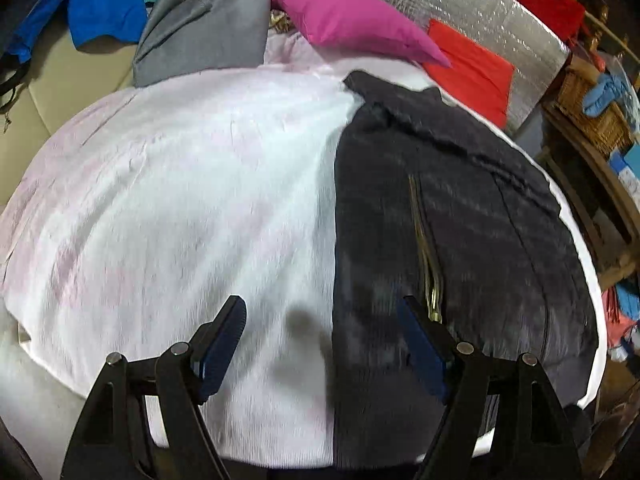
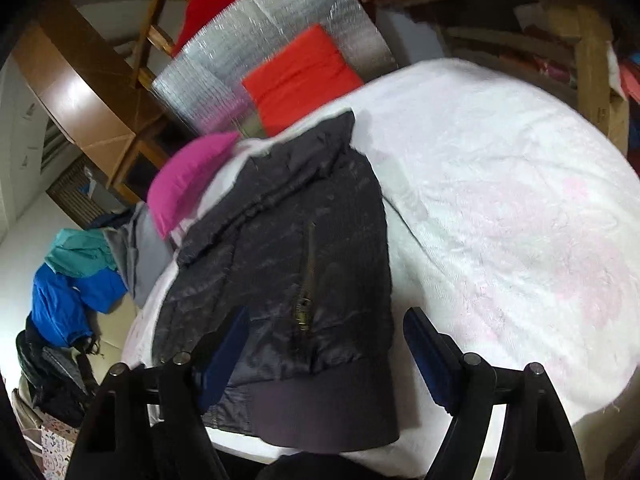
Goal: Fold large clothes
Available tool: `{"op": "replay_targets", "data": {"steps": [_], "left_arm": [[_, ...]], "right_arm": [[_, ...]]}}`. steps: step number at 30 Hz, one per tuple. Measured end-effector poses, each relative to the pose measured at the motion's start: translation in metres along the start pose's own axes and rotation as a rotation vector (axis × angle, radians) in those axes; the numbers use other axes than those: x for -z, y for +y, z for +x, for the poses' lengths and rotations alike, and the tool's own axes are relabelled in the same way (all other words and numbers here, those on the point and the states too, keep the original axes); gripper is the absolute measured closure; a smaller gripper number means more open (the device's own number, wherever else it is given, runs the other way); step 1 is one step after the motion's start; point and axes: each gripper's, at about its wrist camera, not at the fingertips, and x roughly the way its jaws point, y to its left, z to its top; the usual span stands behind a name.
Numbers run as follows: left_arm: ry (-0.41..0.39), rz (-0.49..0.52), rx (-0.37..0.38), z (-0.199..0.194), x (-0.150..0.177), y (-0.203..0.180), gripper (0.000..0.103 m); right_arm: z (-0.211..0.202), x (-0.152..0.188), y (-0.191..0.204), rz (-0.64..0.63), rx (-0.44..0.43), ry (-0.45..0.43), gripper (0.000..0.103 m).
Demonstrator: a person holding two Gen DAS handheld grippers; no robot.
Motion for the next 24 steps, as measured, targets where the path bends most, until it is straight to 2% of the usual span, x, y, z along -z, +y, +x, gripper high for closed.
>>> {"op": "replay_targets", "data": {"steps": [3,6,14,24], "left_arm": [[0.007,0.01,-0.042,0.002,0.002,-0.009,0.024],[-0.016,0.038,-0.099,-0.001,0.002,-0.024,0.024],[-0.023,0.088,-0.171,-0.004,0.004,-0.044,0.024],[-0.007,0.106,-0.185,-0.006,0.015,-0.04,0.024]], "right_arm": [[-0.028,-0.005,0.017,-0.049,-0.009,-0.085,0.021],[-0.041,-0.008,0.031,-0.098,0.0,-0.12,0.021],[-0.022,0.016,0.022,-0.049,-0.006,-0.051,0.021],[-0.005,0.038,-0.002,0.014,0.011,0.013,0.021]]}}
